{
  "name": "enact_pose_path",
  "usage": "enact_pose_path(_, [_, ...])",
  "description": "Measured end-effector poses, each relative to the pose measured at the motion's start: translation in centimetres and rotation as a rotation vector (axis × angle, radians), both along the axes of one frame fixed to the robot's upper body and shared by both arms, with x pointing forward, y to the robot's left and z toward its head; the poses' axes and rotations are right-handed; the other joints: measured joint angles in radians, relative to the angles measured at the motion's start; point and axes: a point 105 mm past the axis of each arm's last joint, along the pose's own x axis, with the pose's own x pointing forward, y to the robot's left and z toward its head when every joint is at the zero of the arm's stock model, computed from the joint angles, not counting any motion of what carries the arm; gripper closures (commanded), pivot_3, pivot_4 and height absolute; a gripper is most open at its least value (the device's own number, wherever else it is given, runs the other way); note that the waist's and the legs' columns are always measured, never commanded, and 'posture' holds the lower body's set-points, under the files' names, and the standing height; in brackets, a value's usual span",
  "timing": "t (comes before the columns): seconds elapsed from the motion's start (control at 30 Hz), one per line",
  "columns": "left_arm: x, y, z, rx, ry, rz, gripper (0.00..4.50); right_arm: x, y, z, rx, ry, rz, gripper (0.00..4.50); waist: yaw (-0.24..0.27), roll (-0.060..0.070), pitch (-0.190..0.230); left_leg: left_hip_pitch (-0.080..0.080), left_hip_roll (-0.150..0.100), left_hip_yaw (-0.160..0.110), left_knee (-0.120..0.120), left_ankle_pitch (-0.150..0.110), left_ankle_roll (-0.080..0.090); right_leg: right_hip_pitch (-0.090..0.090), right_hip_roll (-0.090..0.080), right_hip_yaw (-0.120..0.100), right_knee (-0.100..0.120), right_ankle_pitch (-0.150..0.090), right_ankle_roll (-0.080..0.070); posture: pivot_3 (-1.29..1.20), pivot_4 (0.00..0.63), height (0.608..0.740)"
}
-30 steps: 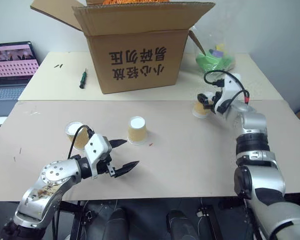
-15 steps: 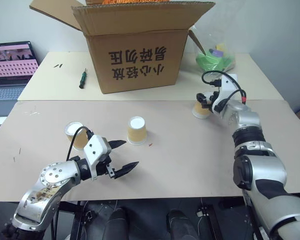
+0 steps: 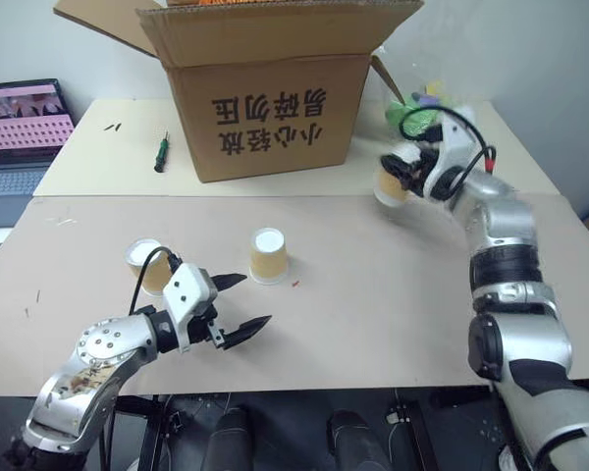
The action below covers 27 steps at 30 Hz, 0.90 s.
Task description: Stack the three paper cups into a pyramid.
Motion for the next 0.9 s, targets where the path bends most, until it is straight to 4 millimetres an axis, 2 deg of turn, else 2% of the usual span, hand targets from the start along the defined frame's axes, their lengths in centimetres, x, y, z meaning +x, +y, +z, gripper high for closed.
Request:
enact_pose_path(0.03, [0.0,0.0,0.0,-0.001,-0.002,-0.001,0.0,-1.7,1.6,-0.1,-0.049,-0.01,0.112,1.71,0.002,0.0,0.0,0.0,0.0,-0.001,0.0,0.0,0.0,0.0,0.0,-0.001,0.0,0.0,-0.001,0.0,0.15,0.7])
enact_pose_path(0.1, [0.0,0.0,0.0,-0.002,-0.002,-0.001,0.0,-4.3,3.9,-1.8,-0.115,0.03,0.282,1.71,0.004,0.0,0.0,0.0,0.0,-0.001,0.0,0.0,0.0,0.001,0.0,-0.002,0.0,-0.001,-0.001,0.0,0.15,0.7])
enact_pose_path(0.2, [0.0,0.0,0.0,-0.003,0.0,-0.001,0.0,-5.9,5.1,-5.8,-0.173,0.156,0.39,1.71,0.009,-0.001,0.0,0.0,0.0,-0.001,0.004,0.0,0.0,0.001,-0.001,-0.002,0.0,0.0,-0.001,0.0,0.15,0.7])
enact_pose_path(0.27, [0.0,0.0,0.0,-0.003,0.001,-0.001,0.0,-6.0,5.3,-6.8,-0.193,0.187,0.404,1.71,0.009,-0.001,0.0,0.0,0.0,0.0,0.005,0.0,-0.001,0.001,-0.001,-0.001,0.0,0.0,-0.001,0.0,0.15,0.7])
enact_pose_path(0.57, [0.0,0.0,0.0,-0.007,0.007,0.003,0.0,-5.2,5.8,-8.1,-0.215,0.218,0.418,1.71,0.006,-0.001,0.0,0.0,0.0,-0.001,0.004,0.001,-0.001,0.001,0.0,-0.001,0.0,0.0,-0.001,0.0,0.15,0.7])
enact_pose_path(0.77, [-0.1,0.0,-0.1,-0.006,0.018,0.013,0.0,-5.9,9.7,-8.4,-0.199,0.233,0.536,1.71,0.003,-0.001,0.0,0.0,0.0,-0.001,0.003,0.001,-0.001,0.001,0.0,-0.001,0.001,0.0,-0.001,0.0,0.15,0.7])
enact_pose_path(0.9, [-0.3,0.0,-0.2,-0.004,0.025,0.016,0.0,-6.1,10.7,-8.8,-0.206,0.245,0.565,1.71,0.01,-0.001,0.0,0.0,0.0,-0.001,0.004,0.001,-0.001,0.001,0.0,-0.002,0.0,0.0,-0.001,0.0,0.15,0.7])
